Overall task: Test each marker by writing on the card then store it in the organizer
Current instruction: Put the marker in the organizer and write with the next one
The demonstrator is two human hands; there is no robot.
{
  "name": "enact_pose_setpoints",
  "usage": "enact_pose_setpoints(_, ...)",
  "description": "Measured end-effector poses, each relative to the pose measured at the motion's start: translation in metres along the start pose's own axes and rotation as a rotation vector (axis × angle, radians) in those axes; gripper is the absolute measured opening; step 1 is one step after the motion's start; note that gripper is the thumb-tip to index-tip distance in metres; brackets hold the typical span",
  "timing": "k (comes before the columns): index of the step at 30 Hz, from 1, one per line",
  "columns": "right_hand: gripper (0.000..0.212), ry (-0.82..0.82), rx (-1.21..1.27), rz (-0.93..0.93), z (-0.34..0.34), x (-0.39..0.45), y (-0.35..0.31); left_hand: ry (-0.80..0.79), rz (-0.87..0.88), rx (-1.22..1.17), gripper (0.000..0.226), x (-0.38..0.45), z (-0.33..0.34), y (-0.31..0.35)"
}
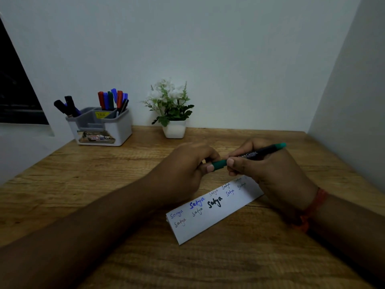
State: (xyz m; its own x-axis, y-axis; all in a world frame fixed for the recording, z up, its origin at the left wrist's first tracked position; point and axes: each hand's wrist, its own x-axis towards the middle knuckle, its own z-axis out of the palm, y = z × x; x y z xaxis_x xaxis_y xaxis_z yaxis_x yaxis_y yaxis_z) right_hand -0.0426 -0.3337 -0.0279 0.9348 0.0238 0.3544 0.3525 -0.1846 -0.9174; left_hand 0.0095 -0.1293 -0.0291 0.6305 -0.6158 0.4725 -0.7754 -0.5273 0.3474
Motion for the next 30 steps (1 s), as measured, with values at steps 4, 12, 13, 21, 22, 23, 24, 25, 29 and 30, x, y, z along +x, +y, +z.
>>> enact_pose_setpoints(4, 0.018, 0.003, 0.039, 0.026, 0.004, 0.005, 0.0, -0.013, -0.068, -0.065, 0.014, 0.001, 0.0, 0.004)
enact_pose_setpoints(12, 0.016, 0.104, 0.159, 0.13, 0.011, 0.018, -0.008, -0.064, -0.144, 0.099, 0.044, 0.0, -0.017, -0.007)
enact_pose_setpoints(13, 0.015, 0.091, 0.139, 0.161, 0.014, 0.019, -0.011, -0.12, -0.177, 0.183, 0.052, -0.002, -0.022, -0.011)
enact_pose_setpoints(21, 0.022, -0.14, -0.184, 0.225, 0.064, 0.061, -0.028, -0.325, -0.349, 0.536, 0.083, -0.042, -0.077, -0.057)
enact_pose_setpoints(22, 0.021, -0.165, -0.214, 0.207, 0.076, 0.068, -0.028, -0.333, -0.387, 0.556, 0.086, -0.052, -0.086, -0.065)
enact_pose_setpoints(23, 0.021, -0.176, -0.255, 0.179, 0.087, 0.075, -0.029, -0.338, -0.416, 0.569, 0.091, -0.061, -0.093, -0.074)
enact_pose_setpoints(24, 0.021, -0.173, -0.31, 0.142, 0.097, 0.081, -0.029, -0.339, -0.437, 0.579, 0.094, -0.068, -0.099, -0.081)
enact_pose_setpoints(25, 0.021, -0.168, -0.37, 0.097, 0.111, 0.089, -0.031, -0.335, -0.457, 0.588, 0.096, -0.077, -0.107, -0.089)
enact_pose_setpoints(29, 0.01, -0.101, -0.525, -0.054, 0.16, 0.117, -0.043, -0.298, -0.518, 0.606, 0.105, -0.106, -0.129, -0.117)
enact_pose_setpoints(30, 0.01, -0.08, -0.556, -0.095, 0.172, 0.126, -0.047, -0.288, -0.532, 0.628, 0.101, -0.114, -0.131, -0.125)
